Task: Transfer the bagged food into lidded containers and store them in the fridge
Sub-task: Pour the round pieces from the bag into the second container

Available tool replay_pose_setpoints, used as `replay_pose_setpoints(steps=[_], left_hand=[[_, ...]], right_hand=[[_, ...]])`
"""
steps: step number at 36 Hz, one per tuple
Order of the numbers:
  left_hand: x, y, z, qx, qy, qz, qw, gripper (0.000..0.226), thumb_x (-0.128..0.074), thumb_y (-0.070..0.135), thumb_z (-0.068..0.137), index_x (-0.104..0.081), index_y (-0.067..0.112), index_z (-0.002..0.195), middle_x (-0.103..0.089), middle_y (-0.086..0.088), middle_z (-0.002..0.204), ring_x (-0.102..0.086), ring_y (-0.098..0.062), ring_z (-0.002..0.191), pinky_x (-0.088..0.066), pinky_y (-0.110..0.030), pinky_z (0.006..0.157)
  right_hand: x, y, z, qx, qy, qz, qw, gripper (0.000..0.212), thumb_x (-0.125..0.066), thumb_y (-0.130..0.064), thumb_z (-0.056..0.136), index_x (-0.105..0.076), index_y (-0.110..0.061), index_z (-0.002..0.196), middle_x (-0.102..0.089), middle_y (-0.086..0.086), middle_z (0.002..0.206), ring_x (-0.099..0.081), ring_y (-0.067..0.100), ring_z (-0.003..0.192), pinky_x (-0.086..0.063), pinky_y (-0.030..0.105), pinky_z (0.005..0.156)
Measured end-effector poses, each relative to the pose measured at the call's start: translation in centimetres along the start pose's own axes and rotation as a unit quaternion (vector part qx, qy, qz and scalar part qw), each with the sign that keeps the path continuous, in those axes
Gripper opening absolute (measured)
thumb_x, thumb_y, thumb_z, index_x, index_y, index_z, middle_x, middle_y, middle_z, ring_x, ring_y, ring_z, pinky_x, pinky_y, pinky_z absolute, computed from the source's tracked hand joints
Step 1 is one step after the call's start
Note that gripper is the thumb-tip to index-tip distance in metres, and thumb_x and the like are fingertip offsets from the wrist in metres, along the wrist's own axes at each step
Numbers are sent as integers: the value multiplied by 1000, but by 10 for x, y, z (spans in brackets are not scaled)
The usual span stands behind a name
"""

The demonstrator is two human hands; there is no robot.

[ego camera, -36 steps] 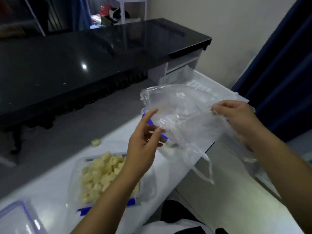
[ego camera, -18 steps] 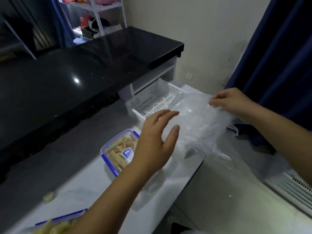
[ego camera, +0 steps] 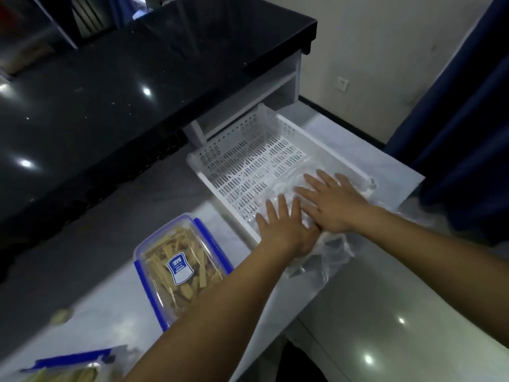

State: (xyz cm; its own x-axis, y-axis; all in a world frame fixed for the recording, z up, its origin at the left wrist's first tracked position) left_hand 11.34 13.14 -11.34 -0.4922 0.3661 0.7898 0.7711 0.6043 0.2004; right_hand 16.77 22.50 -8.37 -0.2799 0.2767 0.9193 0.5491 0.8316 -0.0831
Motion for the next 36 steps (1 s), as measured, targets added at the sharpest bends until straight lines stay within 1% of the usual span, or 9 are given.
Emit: replay_pose_setpoints(steps=[3, 8, 15, 18, 23, 27, 31, 34, 36], left_hand=[[-5, -2, 5, 0, -29, 27, 999, 83, -21, 68, 97, 26, 30, 153, 38, -2, 159, 35, -35, 146, 15, -61, 116], [-7, -4, 1, -16, -54, 76, 995, 102, -53, 46, 99, 33, 26, 150, 44, -6, 155, 39, -38, 142, 18, -61, 117], [-10, -3, 8, -10, -47, 89, 995, 114, -61, 45, 95, 37, 24, 148, 48, -9, 152, 44, -40, 138, 18, -63, 115], [0, 1, 5, -33, -59, 68, 995, 107, -59, 49, 95, 28, 26, 153, 40, -8, 158, 37, -40, 143, 16, -62, 117], [55, -19, -33, -110, 66, 23, 992, 66, -48, 52, 97, -28, 32, 156, -4, -6, 169, 5, -33, 155, 6, -53, 122], [96, -93, -97, -108, 196, -89, 970, 56, -57, 46, 95, -43, 36, 148, -29, -4, 163, -20, -26, 151, -16, -46, 122], [99, -211, -160, -12, 285, -202, 937, 40, -65, 32, 92, -61, 29, 132, -58, 3, 138, -50, -18, 129, -39, -36, 108], [78, -308, -189, 94, 309, -224, 920, 37, -69, 28, 91, -65, 23, 128, -62, -2, 133, -56, -24, 122, -45, -38, 102], [58, -369, -198, 175, 276, -187, 927, 44, -69, 31, 90, -61, 23, 133, -57, -6, 140, -53, -30, 126, -44, -41, 103]], right_hand=[[-13, 8, 11, 10, -42, -15, 999, 59, -12, -54, 103, 8, -39, 156, 15, -4, 167, 15, 22, 153, 6, 46, 122], [-25, 7, 19, 20, -110, -21, 993, 69, -23, -55, 103, 21, -38, 153, 28, -5, 162, 23, 22, 150, 6, 47, 123], [-29, 6, 26, 16, -139, -5, 990, 76, -29, -50, 102, 28, -36, 151, 36, -3, 159, 32, 23, 147, 10, 49, 121], [-16, 6, 23, 18, -135, 23, 990, 78, -40, -45, 101, 14, -36, 156, 25, -3, 164, 21, 23, 151, 2, 50, 123], [44, 1, 7, -19, -21, 137, 990, 54, -49, -47, 99, -38, -34, 150, -34, -2, 160, -31, 25, 146, -26, 51, 116], [96, -41, -20, 11, 92, 207, 974, 50, -54, -47, 96, -49, -32, 144, -47, -4, 152, -42, 23, 139, -31, 48, 116], [121, -125, -64, 95, 170, 234, 953, 48, -57, -45, 94, -54, -31, 140, -49, -4, 150, -36, 22, 144, -25, 47, 118], [100, -199, -89, 152, 166, 239, 945, 50, -57, -48, 95, -50, -35, 143, -41, -4, 156, -24, 22, 149, -17, 47, 119], [67, -242, -95, 169, 128, 219, 952, 54, -48, -53, 95, -40, -41, 147, -27, -8, 162, -13, 19, 152, -12, 44, 120]])
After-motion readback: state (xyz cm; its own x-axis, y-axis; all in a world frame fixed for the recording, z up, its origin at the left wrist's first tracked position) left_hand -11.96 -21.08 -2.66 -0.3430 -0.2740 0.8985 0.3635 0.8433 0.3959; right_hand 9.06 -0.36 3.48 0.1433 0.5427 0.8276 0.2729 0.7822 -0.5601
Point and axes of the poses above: each hand's wrist, its own z-axis towards the middle knuckle, its own x-axis out of the back of the hand, y = z × x, the point moved 9 cm from there along z, towards the middle knuckle
